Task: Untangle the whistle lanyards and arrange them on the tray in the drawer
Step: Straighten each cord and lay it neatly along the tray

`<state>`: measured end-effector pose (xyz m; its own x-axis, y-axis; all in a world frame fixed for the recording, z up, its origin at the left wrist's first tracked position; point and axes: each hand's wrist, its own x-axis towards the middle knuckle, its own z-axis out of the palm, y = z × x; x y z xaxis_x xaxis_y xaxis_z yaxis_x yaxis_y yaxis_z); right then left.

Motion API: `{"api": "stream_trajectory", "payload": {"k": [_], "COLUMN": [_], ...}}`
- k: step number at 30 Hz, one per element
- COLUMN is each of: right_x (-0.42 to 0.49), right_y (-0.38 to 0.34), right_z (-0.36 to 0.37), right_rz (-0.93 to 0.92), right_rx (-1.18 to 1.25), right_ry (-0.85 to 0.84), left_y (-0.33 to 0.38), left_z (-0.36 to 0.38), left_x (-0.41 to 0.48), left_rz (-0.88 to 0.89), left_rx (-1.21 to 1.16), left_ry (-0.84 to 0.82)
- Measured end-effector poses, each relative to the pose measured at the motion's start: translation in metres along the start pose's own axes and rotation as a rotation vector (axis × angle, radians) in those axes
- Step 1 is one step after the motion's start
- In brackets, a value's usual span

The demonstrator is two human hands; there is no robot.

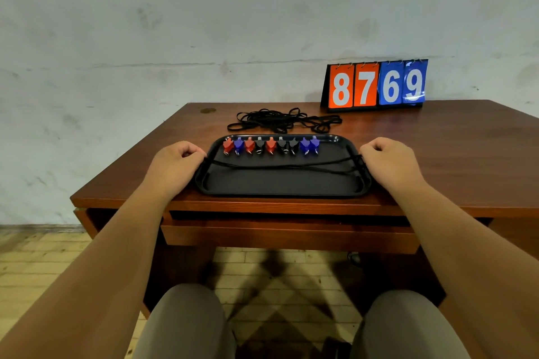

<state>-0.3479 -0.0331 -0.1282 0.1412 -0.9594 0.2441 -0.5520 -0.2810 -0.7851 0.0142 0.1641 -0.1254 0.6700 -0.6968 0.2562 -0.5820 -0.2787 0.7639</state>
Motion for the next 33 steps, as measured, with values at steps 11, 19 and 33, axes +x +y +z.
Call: {"api": "stream_trajectory", "payload": {"k": [11, 19, 33], "right_x": [0.005, 0.003, 0.012], "right_y": [0.004, 0.004, 0.01], "right_z": [0.001, -0.001, 0.004], "right_rz": [-0.205, -0.211, -0.143], "right_rx": [-0.006, 0.03, -0.063], "right_ry": [-0.24, -0.213, -0.307], "left_y": [-0.003, 0.001, -0.003], "left_z": [0.0, -0.002, -0.001], "left_x": [-0.001, -0.005, 0.0], "left_rz": [0.032, 0.026, 0.037], "left_rx": [0.009, -0.006, -0.007], "left_ry": [-0.013, -0.021, -0.039]}}
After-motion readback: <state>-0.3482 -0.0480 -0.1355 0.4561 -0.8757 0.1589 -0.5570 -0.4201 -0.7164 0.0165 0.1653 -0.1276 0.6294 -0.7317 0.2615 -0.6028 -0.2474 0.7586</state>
